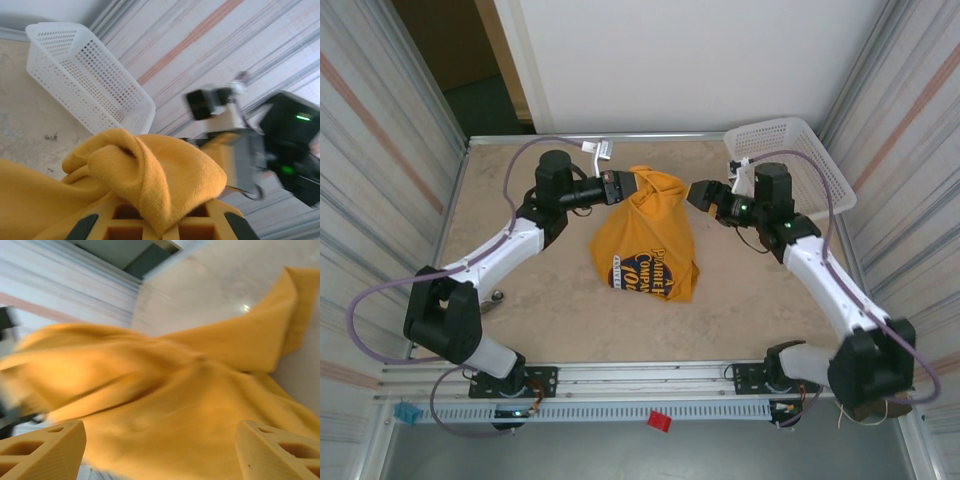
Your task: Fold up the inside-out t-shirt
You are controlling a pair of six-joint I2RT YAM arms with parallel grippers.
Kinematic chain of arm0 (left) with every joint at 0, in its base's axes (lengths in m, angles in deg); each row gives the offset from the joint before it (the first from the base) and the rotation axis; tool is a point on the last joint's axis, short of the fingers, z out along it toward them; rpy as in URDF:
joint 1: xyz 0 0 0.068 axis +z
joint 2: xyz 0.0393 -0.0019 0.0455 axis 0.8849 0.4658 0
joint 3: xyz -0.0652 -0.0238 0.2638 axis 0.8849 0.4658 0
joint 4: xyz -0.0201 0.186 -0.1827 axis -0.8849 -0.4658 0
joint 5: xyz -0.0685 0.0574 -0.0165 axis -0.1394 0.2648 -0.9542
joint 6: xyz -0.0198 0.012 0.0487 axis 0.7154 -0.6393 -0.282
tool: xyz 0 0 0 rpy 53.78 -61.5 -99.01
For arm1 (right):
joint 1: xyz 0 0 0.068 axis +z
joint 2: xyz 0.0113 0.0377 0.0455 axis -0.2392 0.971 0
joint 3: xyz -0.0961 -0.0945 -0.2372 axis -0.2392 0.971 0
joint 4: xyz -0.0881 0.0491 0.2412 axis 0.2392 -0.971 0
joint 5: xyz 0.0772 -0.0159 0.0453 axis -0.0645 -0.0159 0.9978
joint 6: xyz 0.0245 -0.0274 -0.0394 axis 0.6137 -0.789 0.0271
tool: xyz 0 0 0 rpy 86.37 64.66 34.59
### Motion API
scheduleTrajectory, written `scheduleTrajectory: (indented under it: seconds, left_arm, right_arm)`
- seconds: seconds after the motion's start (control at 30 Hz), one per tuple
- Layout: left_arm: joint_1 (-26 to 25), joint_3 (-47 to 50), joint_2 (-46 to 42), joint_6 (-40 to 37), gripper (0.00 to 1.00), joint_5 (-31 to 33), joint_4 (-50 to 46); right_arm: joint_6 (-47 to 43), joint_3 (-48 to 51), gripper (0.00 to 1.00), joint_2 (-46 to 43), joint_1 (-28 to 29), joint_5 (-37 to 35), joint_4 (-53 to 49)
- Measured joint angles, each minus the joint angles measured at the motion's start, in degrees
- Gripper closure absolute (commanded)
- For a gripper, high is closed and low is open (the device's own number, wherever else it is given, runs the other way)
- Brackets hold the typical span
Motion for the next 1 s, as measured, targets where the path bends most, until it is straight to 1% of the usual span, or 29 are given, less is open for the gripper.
scheduleTrajectory:
  seconds: [0.1,0.13,0.2,0.27,0.3,0.33,0.37,0.4,0.43,0.47,0.5,0.53,0.57,0.6,0.7,0.83,0.93,1.0]
  left_arm:
    - [-0.48,0.24,-0.15,0.33,1.00,1.92,-0.57]
    - [-0.79,0.24,-0.26,0.46,1.00,2.60,-0.85]
    - [-1.55,0.22,-0.48,0.44,1.00,3.30,-1.44]
    - [-2.47,0.15,-0.70,0.26,1.00,4.09,-2.36]
    - [-2.95,0.07,-0.76,0.13,1.00,4.26,-2.89]
    - [-3.39,0.00,-0.79,0.00,1.00,4.57,-3.26]
    - [-3.61,-0.11,-0.79,-0.04,1.00,4.76,-3.65]
    - [-3.72,-0.13,-0.81,0.00,1.00,5.86,-4.87]
    - [-3.54,-0.13,-0.81,0.02,1.00,6.38,-5.40]
    - [-3.48,-0.13,-0.81,0.15,1.00,6.62,-5.66]
    - [-3.34,-0.13,-1.01,0.50,1.00,7.06,-5.68]
    - [-3.23,-0.13,-1.16,0.94,1.00,7.17,-5.64]
    - [-3.10,-0.13,-1.33,1.46,1.00,7.19,-5.62]
    - [-2.84,-0.13,-1.57,2.27,1.00,7.17,-5.53]
    - [-1.60,0.11,-1.95,4.20,1.00,7.10,-4.31]
    - [-0.50,1.29,-1.97,5.75,1.00,7.10,-3.10]
    - [0.66,2.69,-2.03,6.25,1.00,7.13,-1.57]
    - [1.73,4.24,-2.05,6.69,1.00,7.26,-0.31]
  right_arm:
    - [0.35,-2.86,0.19,-2.36,4.55,-4.72,-1.42]
    - [0.79,-3.96,0.09,-1.79,5.77,-6.14,-1.70]
    - [1.53,-5.75,0.07,0.61,7.41,-8.04,-2.05]
    - [2.54,-7.26,0.07,4.20,8.66,-9.29,-1.95]
    - [2.84,-7.82,0.12,6.36,9.22,-9.90,-1.68]
    - [3.37,-8.11,0.21,8.37,9.64,-10.27,-1.40]
    - [3.67,-8.15,0.24,9.81,9.79,-10.40,-0.98]
    - [4.13,-8.15,0.32,11.15,9.90,-10.40,-0.44]
    - [4.55,-7.98,0.44,12.11,9.92,-10.62,0.13]
    - [4.46,-7.41,0.50,12.66,9.88,-10.75,0.92]
    - [4.87,-6.10,0.65,12.83,9.70,-10.73,2.14]
    - [5.29,-4.66,0.82,12.83,9.60,-10.60,3.21]
    - [5.70,-3.02,0.93,12.79,9.35,-10.16,4.61]
    - [6.14,-1.18,1.00,12.79,8.94,-9.75,6.12]
    - [7.72,3.21,1.00,12.79,6.84,-8.00,8.63]
    - [8.68,4.09,1.00,12.44,5.03,-4.28,12.92]
    - [8.72,4.24,1.00,10.75,3.19,0.33,16.92]
    - [9.16,4.42,1.00,8.87,1.64,4.76,21.90]
